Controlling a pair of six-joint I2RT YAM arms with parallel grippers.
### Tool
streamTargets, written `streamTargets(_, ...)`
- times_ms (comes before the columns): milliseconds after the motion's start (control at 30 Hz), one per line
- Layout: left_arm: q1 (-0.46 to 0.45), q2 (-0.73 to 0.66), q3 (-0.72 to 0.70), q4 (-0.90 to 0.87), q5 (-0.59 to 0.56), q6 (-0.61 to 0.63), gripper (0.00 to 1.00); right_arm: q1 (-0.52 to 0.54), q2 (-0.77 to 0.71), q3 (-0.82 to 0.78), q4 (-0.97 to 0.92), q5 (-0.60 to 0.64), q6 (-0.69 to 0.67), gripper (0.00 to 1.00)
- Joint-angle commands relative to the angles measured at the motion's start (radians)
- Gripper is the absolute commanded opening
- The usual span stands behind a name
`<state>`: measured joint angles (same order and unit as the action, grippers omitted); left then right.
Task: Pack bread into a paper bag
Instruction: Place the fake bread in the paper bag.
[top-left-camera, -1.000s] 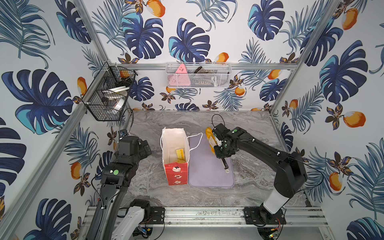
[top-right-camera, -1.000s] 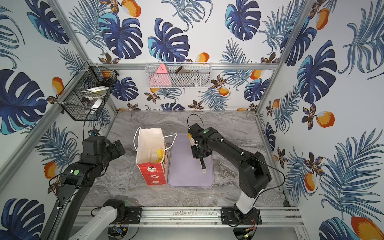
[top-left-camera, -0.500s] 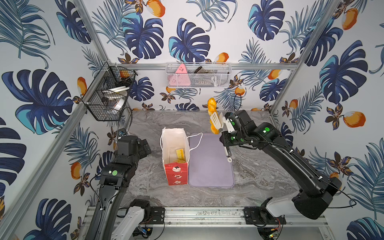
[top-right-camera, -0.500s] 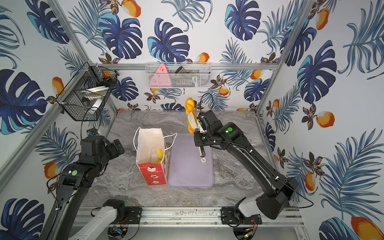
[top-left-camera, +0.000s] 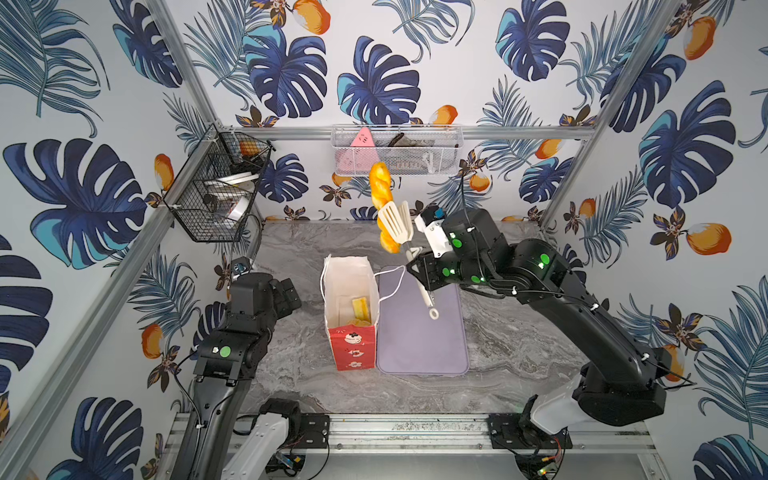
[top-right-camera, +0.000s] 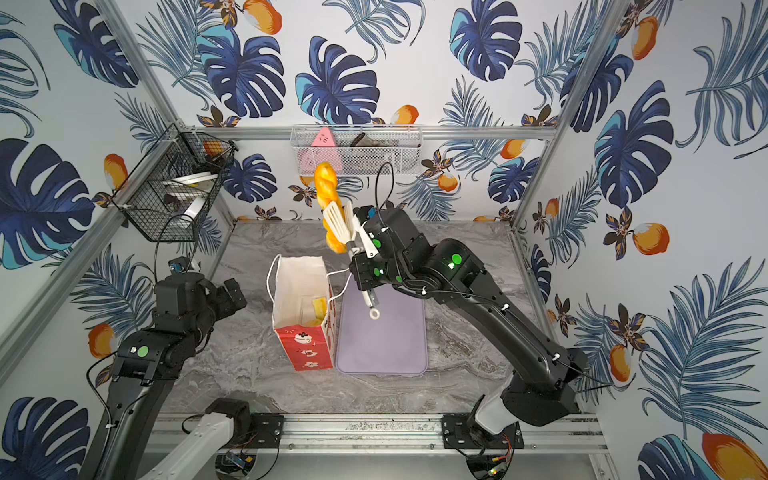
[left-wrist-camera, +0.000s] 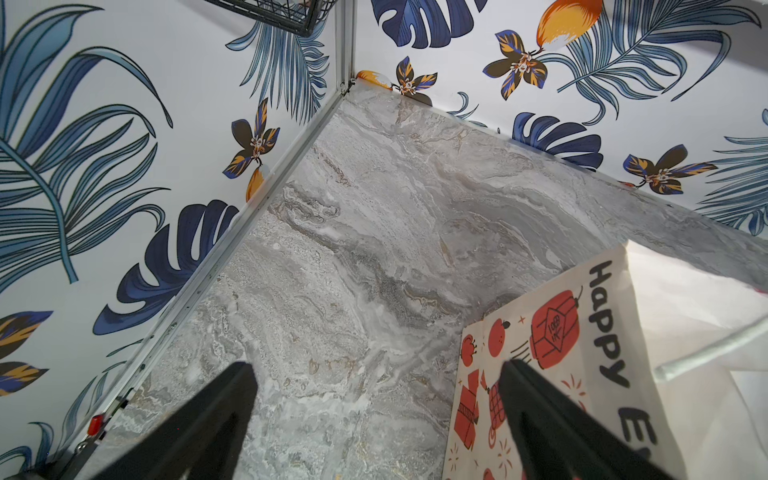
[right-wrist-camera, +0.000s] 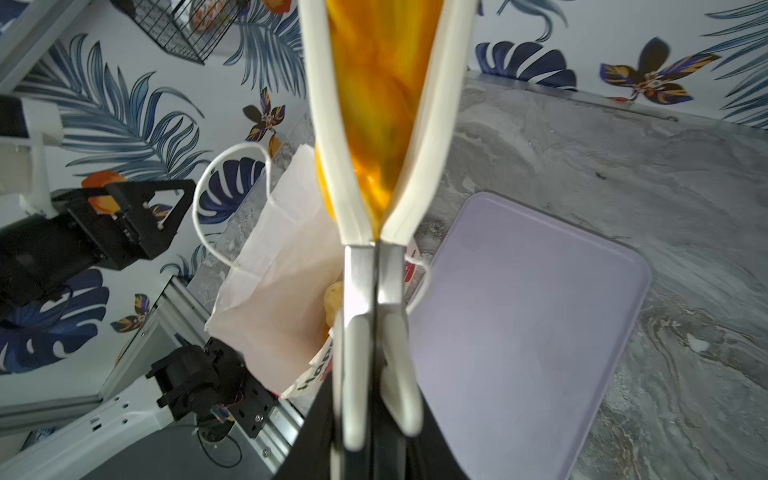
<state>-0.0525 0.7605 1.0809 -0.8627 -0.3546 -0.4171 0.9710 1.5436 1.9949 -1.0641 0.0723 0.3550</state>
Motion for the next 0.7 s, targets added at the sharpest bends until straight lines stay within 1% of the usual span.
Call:
streamTargets(0, 0.002, -0.005, 0.007, -0.013, 0.006, 0.01, 0.99, 0.046, 0.009, -0.034, 0.036, 0.007, 0.019, 0.0)
streamTargets(267, 0.002, -0.013, 0.001, -0.019, 0.009, 0.009, 0.99, 0.131, -0.004, -0.156, 0.094, -0.023, 0.067, 0.0)
streamTargets(433, 0.002, -0.015, -0.003, -0.018, 0.012, 0.008, 0.99, 0.177, 0.018, -0.16, 0.099, -0.033, 0.078, 0.0)
streamTargets(567, 0.002, -0.017, -0.003, -0.02, 0.013, 0.01, 0.99, 0.19, 0.045, -0.158, 0.087, -0.044, 0.077, 0.0)
streamTargets(600, 0.002, -0.017, -0.003, -0.02, 0.012, 0.011, 0.99, 0.192, 0.047, -0.16, 0.085, -0.041, 0.079, 0.02)
streamTargets(667, 0.002, -0.02, -0.005, -0.023, 0.011, 0.012, 0.99, 0.192, 0.051, -0.164, 0.085, -0.039, 0.079, 0.12)
